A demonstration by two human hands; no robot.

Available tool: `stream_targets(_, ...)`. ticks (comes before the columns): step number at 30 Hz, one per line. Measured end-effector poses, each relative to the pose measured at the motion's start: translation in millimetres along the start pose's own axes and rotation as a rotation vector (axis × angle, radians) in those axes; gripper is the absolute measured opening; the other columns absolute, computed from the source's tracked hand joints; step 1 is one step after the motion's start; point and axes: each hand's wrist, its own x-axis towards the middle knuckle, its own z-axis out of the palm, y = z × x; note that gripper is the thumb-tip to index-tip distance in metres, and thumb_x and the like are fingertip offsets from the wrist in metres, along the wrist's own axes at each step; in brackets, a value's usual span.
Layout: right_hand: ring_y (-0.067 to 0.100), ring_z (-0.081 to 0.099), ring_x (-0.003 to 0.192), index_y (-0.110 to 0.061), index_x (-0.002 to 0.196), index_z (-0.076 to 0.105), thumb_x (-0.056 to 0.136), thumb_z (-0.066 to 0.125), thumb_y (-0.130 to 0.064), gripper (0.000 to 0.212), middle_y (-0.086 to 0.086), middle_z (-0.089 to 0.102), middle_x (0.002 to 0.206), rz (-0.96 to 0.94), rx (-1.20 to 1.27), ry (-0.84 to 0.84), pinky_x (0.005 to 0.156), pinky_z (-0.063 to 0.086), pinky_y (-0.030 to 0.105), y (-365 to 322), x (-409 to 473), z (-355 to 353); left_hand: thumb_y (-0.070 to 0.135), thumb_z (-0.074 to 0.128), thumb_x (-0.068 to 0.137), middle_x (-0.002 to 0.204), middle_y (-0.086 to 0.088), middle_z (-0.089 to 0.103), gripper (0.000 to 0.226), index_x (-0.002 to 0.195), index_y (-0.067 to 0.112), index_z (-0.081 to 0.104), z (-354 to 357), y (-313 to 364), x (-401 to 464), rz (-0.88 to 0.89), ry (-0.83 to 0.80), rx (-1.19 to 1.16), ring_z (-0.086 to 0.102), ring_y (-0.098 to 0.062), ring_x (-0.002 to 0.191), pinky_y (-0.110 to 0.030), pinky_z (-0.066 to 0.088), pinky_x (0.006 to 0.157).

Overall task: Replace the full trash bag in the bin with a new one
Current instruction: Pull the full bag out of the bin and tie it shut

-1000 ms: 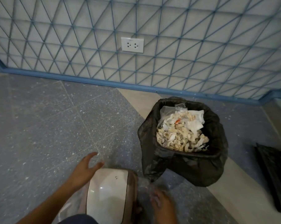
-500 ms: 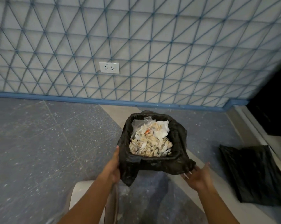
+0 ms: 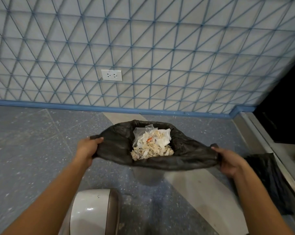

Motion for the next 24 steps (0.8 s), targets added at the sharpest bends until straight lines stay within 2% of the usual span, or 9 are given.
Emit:
stream_targets(3,0.015,0.067,0.045,-0.002,0.085,0.064,0.077,0.071,-0.004,0.011,0.008,0.070,0.055,-0.042,0.180,0.004,0.051,0.057,0.021,-27,3,-4,0.004,0.052,0.092,0.089,-0.013,0.060,0.015,0.107,0.004,0.055,-1,25,8,-0.012,0.034,-0.099,0.055,-0.018,0.068,-0.025,0.054,0.046)
stream_targets(5,0.017,0.068,0.046,0.003,0.091,0.057,0.094,0.047,-0.003,0.012,0.011,0.069,0.052,-0.046,0.320,0.046,0.083,0.053,0.020,-31,11,-2,0.004,0.046,0.095,0.075,-0.009,0.055,0.012,0.086,0.006,0.053,2,30,13,-0.074,0.066,-0.184,0.055,-0.014,0.059,-0.015,0.045,0.033)
stream_targets(8,0.016,0.066,0.106,0.001,0.131,0.045,0.101,0.029,-0.004,0.035,0.019,0.074,0.077,0.025,0.401,0.161,0.106,0.030,0.021,-16,32,-4,0.003,0.034,0.100,0.047,-0.007,0.060,0.030,0.073,0.005,0.047,1,17,21,-0.142,0.097,-0.280,0.055,-0.008,0.030,-0.015,0.044,0.032)
stream_targets(11,0.020,0.044,0.133,0.002,0.113,0.054,0.101,0.029,-0.005,0.028,0.020,0.068,0.113,0.098,0.439,0.180,0.112,0.024,0.026,5,48,-7,0.003,0.030,0.101,0.055,-0.010,0.061,0.021,0.093,0.000,0.049,-1,-2,27,-0.189,0.108,-0.319,0.055,-0.008,0.027,-0.014,0.050,0.040)
stream_targets(14,0.027,0.072,0.083,0.000,0.109,0.055,0.102,0.033,-0.015,0.027,0.019,0.067,0.103,0.130,0.370,0.155,0.069,0.059,0.029,21,48,-10,0.010,0.037,0.099,0.067,-0.008,0.058,0.013,0.101,0.003,0.048,-3,-13,31,-0.218,0.079,-0.324,0.059,-0.011,0.042,-0.016,0.052,0.046)
stream_targets(16,0.025,0.059,0.062,-0.012,0.087,0.055,0.098,0.044,-0.027,0.021,0.004,0.057,0.083,0.152,0.253,0.207,0.047,0.054,0.036,28,50,-20,0.025,0.047,0.096,0.079,-0.006,0.052,0.028,0.118,0.006,0.048,-7,-19,36,-0.240,0.115,-0.349,0.056,-0.013,0.064,-0.022,0.052,0.072)
stream_targets(18,0.019,0.045,0.064,-0.020,0.076,0.050,0.093,0.052,-0.034,0.022,0.002,0.046,0.075,0.131,0.137,0.278,0.055,0.044,0.037,31,55,-32,0.044,0.053,0.090,0.094,-0.008,0.053,0.063,0.139,0.009,0.035,-11,-26,41,-0.294,0.139,-0.395,0.057,-0.018,0.088,-0.033,0.044,0.093)
stream_targets(21,0.021,0.046,0.068,-0.024,0.079,0.046,0.088,0.053,-0.047,0.025,0.005,0.055,0.070,0.119,0.120,0.271,0.071,0.042,0.038,35,64,-41,0.066,0.051,0.080,0.099,-0.013,0.051,0.080,0.134,0.008,0.039,-4,-38,46,-0.374,0.092,-0.424,0.052,-0.030,0.101,-0.039,0.042,0.092)
stream_targets(24,0.032,0.047,0.103,-0.021,0.113,0.046,0.083,0.044,-0.063,0.052,0.012,0.050,0.108,0.235,0.221,0.169,0.100,0.035,0.050,40,75,-33,0.075,0.042,0.078,0.107,-0.015,0.053,0.085,0.132,0.009,0.045,13,-47,57,-0.400,0.018,-0.470,0.052,-0.036,0.110,-0.048,0.042,0.093)
